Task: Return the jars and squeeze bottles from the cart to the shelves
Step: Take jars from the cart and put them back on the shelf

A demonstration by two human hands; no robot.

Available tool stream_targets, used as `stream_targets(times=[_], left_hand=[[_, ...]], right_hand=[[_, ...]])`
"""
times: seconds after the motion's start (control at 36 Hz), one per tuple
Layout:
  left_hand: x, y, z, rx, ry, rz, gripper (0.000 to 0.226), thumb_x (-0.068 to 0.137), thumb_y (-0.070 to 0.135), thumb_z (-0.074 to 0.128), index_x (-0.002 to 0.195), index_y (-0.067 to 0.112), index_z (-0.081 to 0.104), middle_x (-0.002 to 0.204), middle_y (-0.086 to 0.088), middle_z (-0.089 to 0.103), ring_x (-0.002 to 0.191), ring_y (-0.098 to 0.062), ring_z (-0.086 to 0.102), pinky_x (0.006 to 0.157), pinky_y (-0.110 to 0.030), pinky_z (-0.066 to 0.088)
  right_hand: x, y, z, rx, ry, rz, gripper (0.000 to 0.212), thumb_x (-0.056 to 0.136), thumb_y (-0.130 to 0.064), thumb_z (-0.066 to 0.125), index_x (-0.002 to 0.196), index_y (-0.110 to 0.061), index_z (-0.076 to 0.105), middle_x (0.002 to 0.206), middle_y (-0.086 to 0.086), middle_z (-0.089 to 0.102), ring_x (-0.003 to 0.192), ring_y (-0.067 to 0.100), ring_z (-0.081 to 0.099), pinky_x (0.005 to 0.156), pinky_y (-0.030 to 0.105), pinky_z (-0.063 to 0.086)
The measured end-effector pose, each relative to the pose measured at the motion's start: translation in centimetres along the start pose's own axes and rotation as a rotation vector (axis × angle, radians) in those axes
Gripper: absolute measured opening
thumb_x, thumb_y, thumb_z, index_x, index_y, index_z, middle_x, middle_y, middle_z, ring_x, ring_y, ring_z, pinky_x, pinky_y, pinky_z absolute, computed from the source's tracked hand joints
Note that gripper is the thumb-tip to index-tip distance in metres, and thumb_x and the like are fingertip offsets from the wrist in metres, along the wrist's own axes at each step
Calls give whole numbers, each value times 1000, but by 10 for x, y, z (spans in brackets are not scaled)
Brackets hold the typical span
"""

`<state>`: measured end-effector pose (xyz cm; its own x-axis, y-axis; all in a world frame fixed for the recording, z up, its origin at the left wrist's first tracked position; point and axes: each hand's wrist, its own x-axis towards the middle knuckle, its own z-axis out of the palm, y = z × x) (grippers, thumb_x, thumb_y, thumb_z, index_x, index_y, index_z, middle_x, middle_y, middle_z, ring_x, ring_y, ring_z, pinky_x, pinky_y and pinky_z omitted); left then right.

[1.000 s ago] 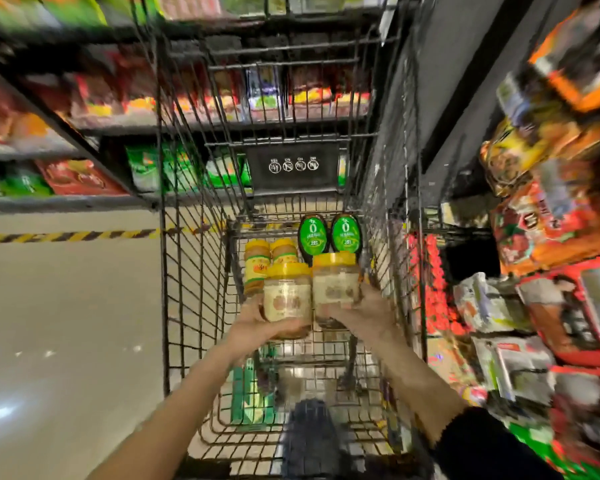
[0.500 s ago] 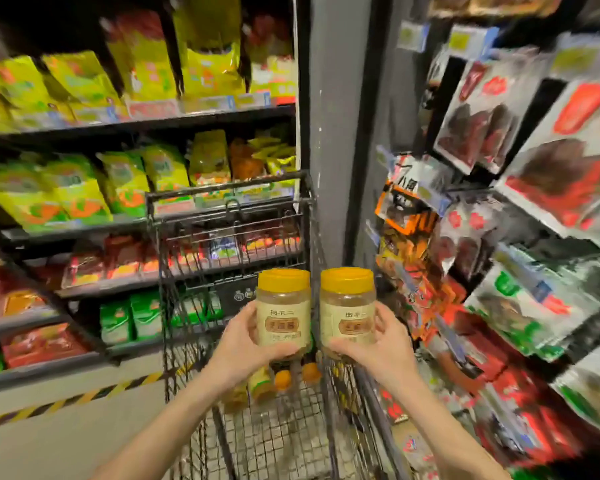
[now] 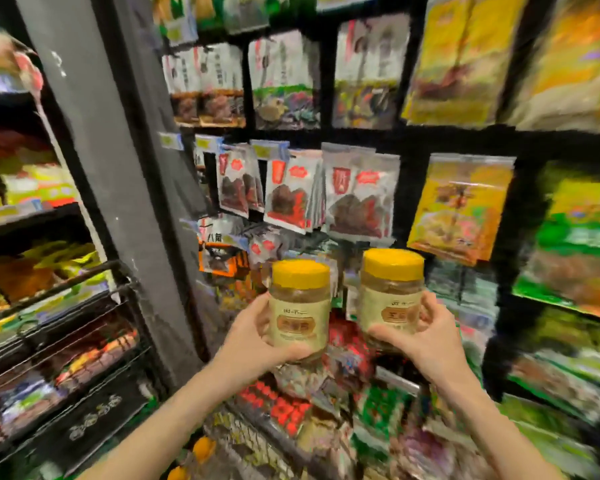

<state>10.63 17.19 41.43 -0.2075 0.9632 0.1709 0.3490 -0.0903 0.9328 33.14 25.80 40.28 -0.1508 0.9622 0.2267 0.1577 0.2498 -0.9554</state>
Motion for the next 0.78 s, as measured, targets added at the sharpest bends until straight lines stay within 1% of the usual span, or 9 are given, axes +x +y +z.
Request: stream_targets(times=[0.11,0.22,0.28,0.36,0.47,0.58,0.64,0.72,0.78], left_hand=[[5,36,59,-50,-194,89,61,63,-8,80,112,15,52,100,9,66,81,13,63,68,-3,45],[1,72,123,-66,-384,168,60,62,-6,81,113,11,54,98,8,67,79,12,64,69,-4,46],[-4,91,156,-99,-480,196,66,59,7,84,117,17,54,104,9,68,87,8,65,73,-7,48],[-21,123,210,-122,-596,227,76,48,34,86,117,33,53,106,16,69,97,5,64,80,-12,49],[-54,163,290,-169,-713,291,72,44,41,90,105,36,55,96,24,70,91,8,64,72,-7,49],[-95,197,371,-238,-814,326,66,46,29,84,106,31,55,102,13,68,89,7,65,71,-9,50],[-114,212,409,-257,-851,367,63,47,23,84,103,30,55,100,13,68,87,7,66,71,-11,50],[-141,229,462,-290,-913,403,58,57,3,84,104,25,56,100,11,68,82,8,66,68,-7,50],[-155,239,491,-299,-961,412,63,56,7,85,110,21,56,103,8,69,86,5,67,70,-8,51]], right_hand=[[-35,-5,-75,-69,200,8,66,55,-9,87,112,-12,54,101,0,67,92,13,65,86,32,51],[-79,-7,-149,-110,381,29,77,54,-9,88,120,-12,49,103,-3,65,83,-5,65,77,16,53],[-104,-11,-186,-146,475,26,73,53,-10,88,116,-14,52,100,-4,66,80,-7,64,78,19,53],[-146,-16,-241,-162,601,34,77,53,-12,88,121,-13,51,107,0,66,93,7,65,82,28,50],[-207,-24,-315,-231,750,29,74,53,-13,89,115,-21,49,105,-3,65,92,6,63,80,26,50],[-272,-29,-386,-279,882,45,95,36,-40,92,118,-18,51,108,2,67,97,16,66,89,38,52],[-302,-31,-419,-307,924,49,95,37,-43,91,119,-19,51,110,2,68,100,16,66,91,40,52],[-341,-35,-464,-317,991,41,84,39,-43,91,112,-27,52,107,-2,68,96,10,67,84,30,53],[-361,-38,-488,-346,1044,30,72,38,-35,86,101,-30,53,100,-5,69,87,1,67,75,17,52]])
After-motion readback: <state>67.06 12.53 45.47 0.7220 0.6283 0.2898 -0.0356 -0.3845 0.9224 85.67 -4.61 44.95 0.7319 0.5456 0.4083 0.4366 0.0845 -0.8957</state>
